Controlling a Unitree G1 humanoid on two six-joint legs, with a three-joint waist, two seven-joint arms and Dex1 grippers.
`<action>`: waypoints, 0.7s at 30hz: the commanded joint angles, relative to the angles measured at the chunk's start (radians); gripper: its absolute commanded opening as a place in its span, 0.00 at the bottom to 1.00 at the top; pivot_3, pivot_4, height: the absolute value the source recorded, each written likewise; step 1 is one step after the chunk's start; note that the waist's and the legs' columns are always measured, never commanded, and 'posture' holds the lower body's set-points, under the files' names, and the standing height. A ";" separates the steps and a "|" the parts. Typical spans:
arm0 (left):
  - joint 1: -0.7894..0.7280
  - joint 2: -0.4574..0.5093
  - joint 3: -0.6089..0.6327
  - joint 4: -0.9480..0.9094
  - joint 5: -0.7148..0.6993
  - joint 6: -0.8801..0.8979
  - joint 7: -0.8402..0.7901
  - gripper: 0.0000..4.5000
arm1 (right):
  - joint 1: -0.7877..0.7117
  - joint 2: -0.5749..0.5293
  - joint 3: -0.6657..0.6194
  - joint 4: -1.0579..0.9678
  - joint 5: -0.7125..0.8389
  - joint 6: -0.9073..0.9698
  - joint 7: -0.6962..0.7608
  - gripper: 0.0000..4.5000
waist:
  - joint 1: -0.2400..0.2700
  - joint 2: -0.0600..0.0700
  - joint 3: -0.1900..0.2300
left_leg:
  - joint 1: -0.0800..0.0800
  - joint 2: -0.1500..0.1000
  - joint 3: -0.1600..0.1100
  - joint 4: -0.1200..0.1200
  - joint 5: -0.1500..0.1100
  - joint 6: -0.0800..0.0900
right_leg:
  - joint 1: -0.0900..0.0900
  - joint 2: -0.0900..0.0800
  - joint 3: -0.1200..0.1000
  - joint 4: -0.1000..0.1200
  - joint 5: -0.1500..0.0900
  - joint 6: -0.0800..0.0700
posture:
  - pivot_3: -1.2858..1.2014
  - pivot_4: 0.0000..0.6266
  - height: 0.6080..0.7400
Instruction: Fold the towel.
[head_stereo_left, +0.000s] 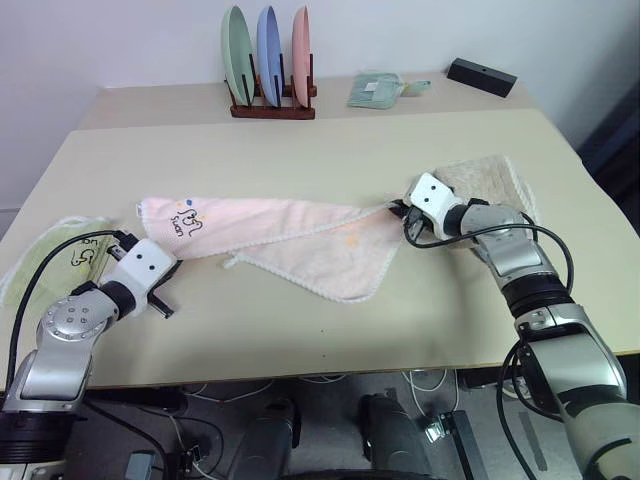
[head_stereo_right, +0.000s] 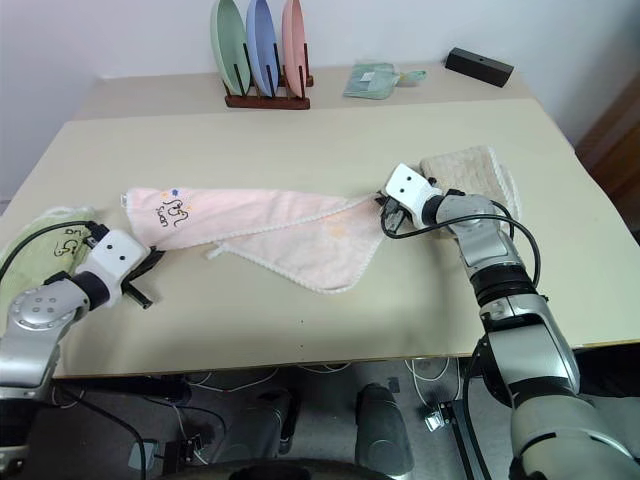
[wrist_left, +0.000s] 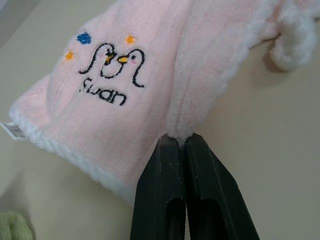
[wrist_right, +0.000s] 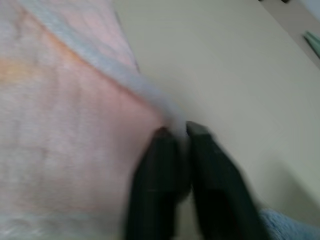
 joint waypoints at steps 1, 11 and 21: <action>-0.005 0.001 0.041 -0.027 -0.022 0.008 0.005 0.00 | -0.042 -0.012 -0.023 -0.032 0.002 -0.027 0.008 0.02 | 0.000 0.000 0.000 | 0.000 0.000 0.000 0.000 0.000 0.000 | 0.000 0.000 0.000 0.000 0.000 0.000 | 0.52 0.24 1.00; -0.606 0.022 0.099 0.332 -0.021 -0.092 0.188 0.00 | -0.402 -0.063 -0.087 0.140 -0.053 -0.136 -0.209 0.02 | 0.005 -0.004 0.004 | -0.003 0.002 -0.001 0.000 0.004 -0.006 | -0.005 0.005 0.001 0.001 0.004 -0.004 | 0.52 0.24 1.00; -0.564 0.149 0.232 0.305 -0.176 -0.088 0.011 0.00 | -0.275 -0.126 -0.134 -0.228 0.143 -0.031 0.095 0.02 | -0.053 -0.005 0.003 | -0.003 0.003 0.008 -0.008 0.003 -0.009 | -0.010 0.003 0.005 -0.001 0.004 -0.001 | 0.52 0.24 1.00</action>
